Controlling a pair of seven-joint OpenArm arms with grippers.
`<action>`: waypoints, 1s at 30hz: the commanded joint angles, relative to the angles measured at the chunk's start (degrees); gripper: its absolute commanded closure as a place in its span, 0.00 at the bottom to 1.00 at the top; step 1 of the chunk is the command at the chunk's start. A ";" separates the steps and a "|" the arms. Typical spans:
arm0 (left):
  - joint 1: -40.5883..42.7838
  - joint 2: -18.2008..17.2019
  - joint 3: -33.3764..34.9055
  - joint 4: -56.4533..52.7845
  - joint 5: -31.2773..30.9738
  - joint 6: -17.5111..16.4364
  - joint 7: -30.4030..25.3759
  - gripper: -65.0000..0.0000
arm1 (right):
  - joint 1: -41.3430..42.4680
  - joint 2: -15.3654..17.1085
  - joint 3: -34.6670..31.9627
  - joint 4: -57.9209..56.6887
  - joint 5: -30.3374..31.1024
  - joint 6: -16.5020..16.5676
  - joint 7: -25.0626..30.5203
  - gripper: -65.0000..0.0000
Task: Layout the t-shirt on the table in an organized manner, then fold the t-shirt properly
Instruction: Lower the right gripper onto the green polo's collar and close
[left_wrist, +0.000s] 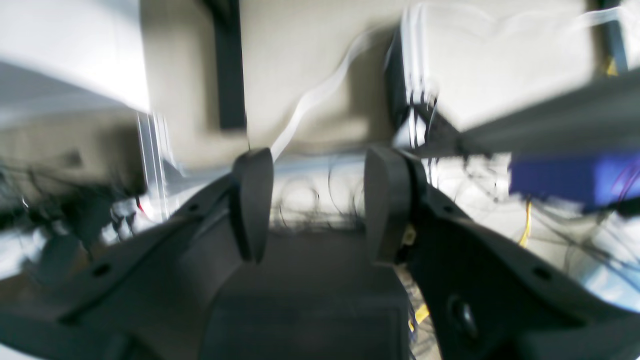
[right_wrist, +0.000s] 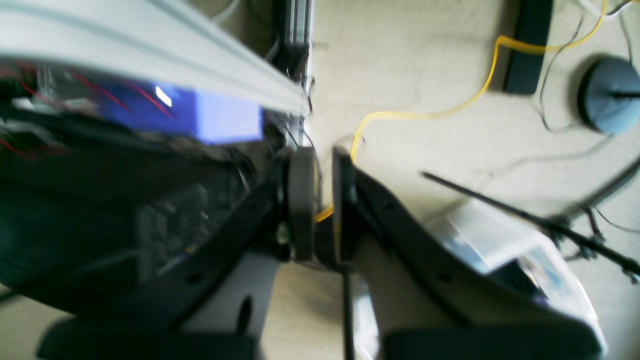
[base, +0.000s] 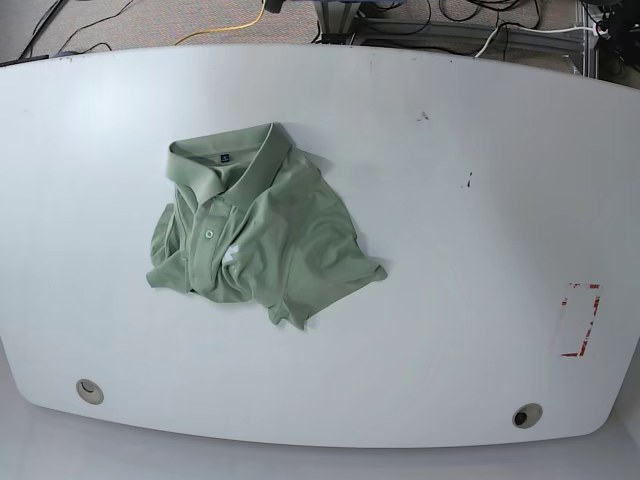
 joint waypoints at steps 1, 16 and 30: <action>3.28 0.04 -1.50 3.55 -0.27 0.22 -0.81 0.58 | -2.93 -0.27 0.62 4.66 0.41 0.35 -1.00 0.91; 3.19 -4.17 -4.05 14.37 -5.72 0.13 -0.81 0.58 | -0.30 -0.36 0.62 13.45 0.41 0.35 -1.88 0.91; -3.49 -5.67 -4.05 18.94 -6.34 0.13 -0.81 0.58 | 10.34 -0.36 0.53 14.33 0.41 0.35 -0.12 0.91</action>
